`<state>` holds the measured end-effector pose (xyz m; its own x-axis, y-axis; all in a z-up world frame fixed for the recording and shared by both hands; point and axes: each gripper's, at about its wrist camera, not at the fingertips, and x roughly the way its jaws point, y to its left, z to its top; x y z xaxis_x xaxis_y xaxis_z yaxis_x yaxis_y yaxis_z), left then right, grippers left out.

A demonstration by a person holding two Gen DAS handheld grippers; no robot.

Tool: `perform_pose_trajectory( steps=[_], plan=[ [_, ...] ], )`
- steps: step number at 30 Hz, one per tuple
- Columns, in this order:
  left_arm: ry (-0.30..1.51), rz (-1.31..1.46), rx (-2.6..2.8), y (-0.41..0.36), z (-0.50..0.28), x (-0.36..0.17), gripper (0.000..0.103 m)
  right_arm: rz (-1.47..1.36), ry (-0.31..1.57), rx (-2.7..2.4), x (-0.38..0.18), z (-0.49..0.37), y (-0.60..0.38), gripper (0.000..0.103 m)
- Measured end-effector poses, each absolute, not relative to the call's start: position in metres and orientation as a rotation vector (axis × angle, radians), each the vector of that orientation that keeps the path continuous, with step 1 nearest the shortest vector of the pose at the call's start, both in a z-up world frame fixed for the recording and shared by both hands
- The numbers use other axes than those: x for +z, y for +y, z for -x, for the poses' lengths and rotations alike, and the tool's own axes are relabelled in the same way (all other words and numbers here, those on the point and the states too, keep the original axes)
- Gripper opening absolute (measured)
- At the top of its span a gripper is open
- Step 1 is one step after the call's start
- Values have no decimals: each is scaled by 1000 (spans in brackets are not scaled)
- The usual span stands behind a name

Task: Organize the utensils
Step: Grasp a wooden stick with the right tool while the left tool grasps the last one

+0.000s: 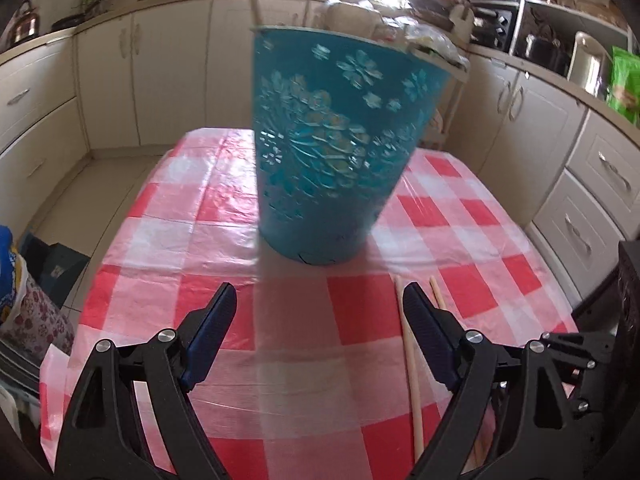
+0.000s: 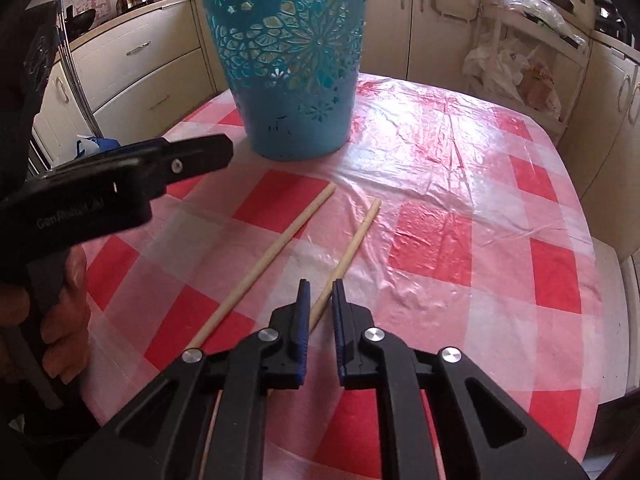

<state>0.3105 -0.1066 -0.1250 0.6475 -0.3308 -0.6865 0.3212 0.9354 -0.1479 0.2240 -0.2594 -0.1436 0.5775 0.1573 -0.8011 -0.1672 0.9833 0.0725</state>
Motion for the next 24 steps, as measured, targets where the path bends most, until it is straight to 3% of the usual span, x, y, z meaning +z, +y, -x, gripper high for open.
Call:
perform_pose_trajectory(
  steps=[6,9,14,17,24],
  plan=[
    [846,-183,-431,-153,-308,-136,80,-28,939,208,-140,-215,-280,10],
    [883,-208,-430,-161,-311,-144,70,-44,945,210,-139,-216,-285,10],
    [921,-208,-450,-163,-313,-152,31,-38,938,205,-139,-217,-284,10],
    [921,-198,-447,-159,-313,-151,20,-37,940,207,-139,-218,-283,10],
    [926,-185,-435,-150,-309,-148,17,-22,951,200,-138,-223,-277,13]
  ],
)
